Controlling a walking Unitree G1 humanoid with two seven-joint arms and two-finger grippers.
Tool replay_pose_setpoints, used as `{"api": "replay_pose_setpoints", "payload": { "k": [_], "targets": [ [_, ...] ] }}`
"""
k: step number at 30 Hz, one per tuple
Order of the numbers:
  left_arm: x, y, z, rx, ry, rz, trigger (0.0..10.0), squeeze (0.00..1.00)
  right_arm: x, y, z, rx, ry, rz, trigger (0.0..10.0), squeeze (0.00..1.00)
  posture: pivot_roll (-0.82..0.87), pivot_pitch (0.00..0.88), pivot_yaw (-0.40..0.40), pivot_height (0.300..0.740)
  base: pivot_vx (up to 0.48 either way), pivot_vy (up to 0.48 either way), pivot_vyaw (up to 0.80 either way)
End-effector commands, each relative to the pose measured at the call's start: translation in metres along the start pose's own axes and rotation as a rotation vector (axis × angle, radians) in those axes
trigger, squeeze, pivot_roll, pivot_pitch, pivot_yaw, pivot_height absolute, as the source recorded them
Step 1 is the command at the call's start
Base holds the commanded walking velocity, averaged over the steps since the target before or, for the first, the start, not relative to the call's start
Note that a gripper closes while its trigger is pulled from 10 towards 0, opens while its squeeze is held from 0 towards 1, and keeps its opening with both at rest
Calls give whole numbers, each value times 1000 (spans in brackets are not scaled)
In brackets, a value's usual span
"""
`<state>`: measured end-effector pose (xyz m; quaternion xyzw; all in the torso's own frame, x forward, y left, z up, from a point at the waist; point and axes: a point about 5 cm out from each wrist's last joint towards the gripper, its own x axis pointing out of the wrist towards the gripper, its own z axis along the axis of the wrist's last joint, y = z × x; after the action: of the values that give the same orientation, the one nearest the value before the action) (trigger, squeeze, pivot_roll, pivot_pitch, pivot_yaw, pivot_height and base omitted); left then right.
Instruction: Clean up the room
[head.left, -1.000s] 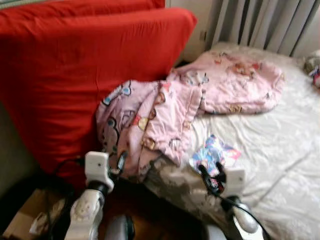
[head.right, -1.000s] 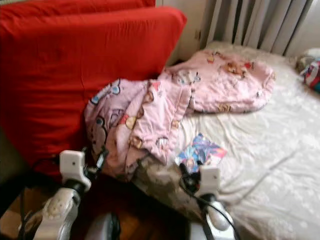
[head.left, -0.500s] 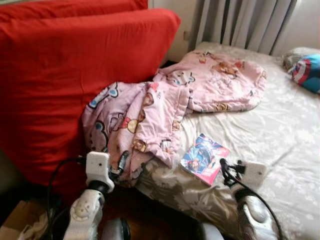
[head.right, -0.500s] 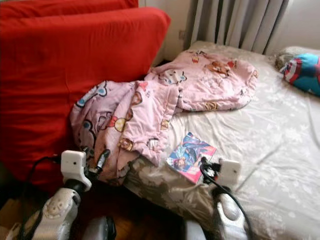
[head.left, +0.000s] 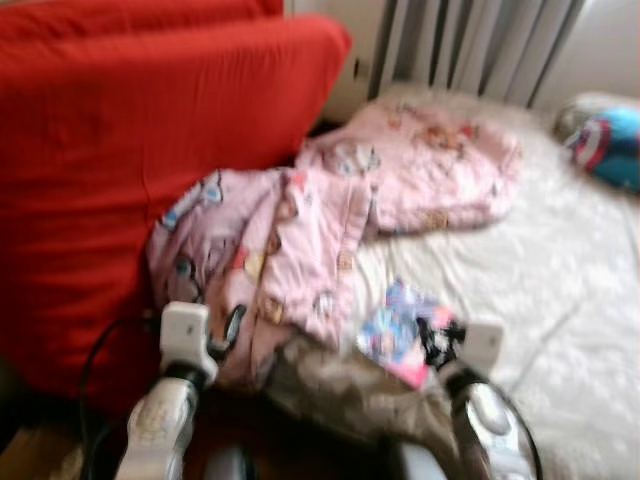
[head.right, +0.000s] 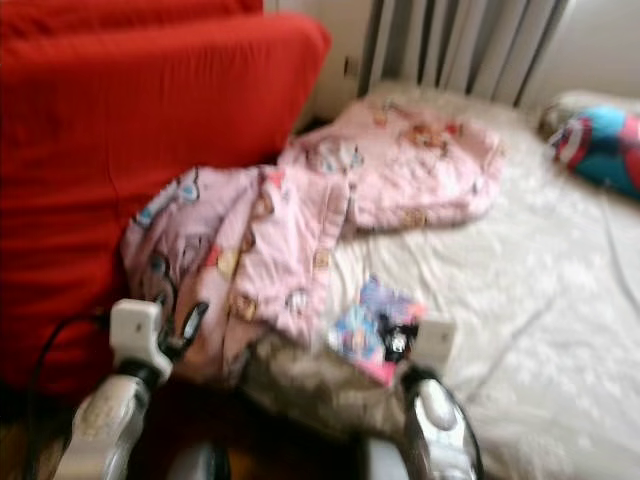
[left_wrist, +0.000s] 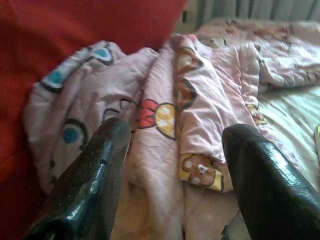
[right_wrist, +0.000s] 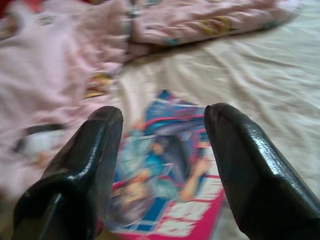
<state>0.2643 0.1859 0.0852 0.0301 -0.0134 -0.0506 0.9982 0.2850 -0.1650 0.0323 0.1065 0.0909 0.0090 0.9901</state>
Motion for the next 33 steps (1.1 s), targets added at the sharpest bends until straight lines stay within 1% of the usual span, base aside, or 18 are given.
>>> {"api": "replay_pose_setpoints", "payload": {
  "k": [1, 4, 8, 11, 13, 15, 20, 22, 25, 27, 28, 30, 31, 32, 33],
  "targets": [
    [2, -8, 4, -12, -18, -24, 10000, 0, -5, -12, -9, -1, 44, -37, 10000, 0, -66, 34, -40, 586, 401, 0, 0],
    [2, -8, 4, -12, -18, -24, 10000, 0, -4, -12, -9, -3, 47, -37, 10000, 0, -62, 38, -39, 586, 401, 0, 0],
    [2, -8, 4, -13, -20, -29, 10000, 0, -1, -12, -13, -8, 82, -30, 10000, 0, -57, 43, -39, 586, 362, 0, 0],
    [2, -10, 6, -22, -24, -51, 10000, 0, 2, -11, -15, 5, 102, -22, 10000, 0, -42, 56, -38, 586, 0, 0, 0],
    [6, -15, 10, -30, -36, -82, 10000, 0, 8, -8, -16, 10, 127, -15, 10000, 0, -29, 66, -36, 586, 0, 0, 0],
    [8, -16, 11, -31, -38, -87, 10000, 0, 10, -6, -16, 10, 131, -11, 10000, 0, -26, 68, -34, 586, 0, 0, 0],
    [12, -18, 15, -32, -41, -108, 10000, 0, 18, -1, -15, 43, 151, -25, 10000, 0, -11, 92, -16, 586, 0, 0, 0],
    [14, -20, 17, -35, -44, -121, 10000, 0, 22, 1, -13, 71, 162, -50, 10000, 0, 1, 115, -5, 586, 0, 0, 0],
    [14, -25, 20, -42, -46, -141, 10000, 0, 26, 5, -13, 123, 167, -61, 10000, 0, 18, 146, 6, 586, 0, 0, 0],
    [13, -26, 21, -42, -43, -148, 10000, 0, 27, 6, -13, 133, 166, -61, 10000, 0, 20, 149, 7, 586, 0, 0, 0],
    [7, -26, 20, -40, -35, -158, 10000, 0, 27, 4, -13, 215, 163, -115, 10000, 1000, 31, 172, 16, 586, 0, 0, 0],
    [0, -23, 19, -36, -18, -155, 10000, 0, 27, 0, -13, 297, 158, -175, 10000, 1000, 36, 181, 20, 586, 0, 0, 0],
    [0, -23, 19, -36, -18, -155, 10000, 0, 27, 0, -13, 297, 158, -175, 10000, 1000, 36, 181, 20, 586, 0, 0, 0],
    [-5, -20, 19, -31, -9, -148, 10000, 0, 27, -2, -14, 284, 155, -190, 10000, 1000, 47, 195, 25, 586, 0, 0, 0],
    [-7, -18, 18, -29, -2, -145, 10000, 0, 27, -2, -14, 275, 156, -187, 10000, 886, 47, 195, 25, 586, 0, 0, 0]
  ]
}}
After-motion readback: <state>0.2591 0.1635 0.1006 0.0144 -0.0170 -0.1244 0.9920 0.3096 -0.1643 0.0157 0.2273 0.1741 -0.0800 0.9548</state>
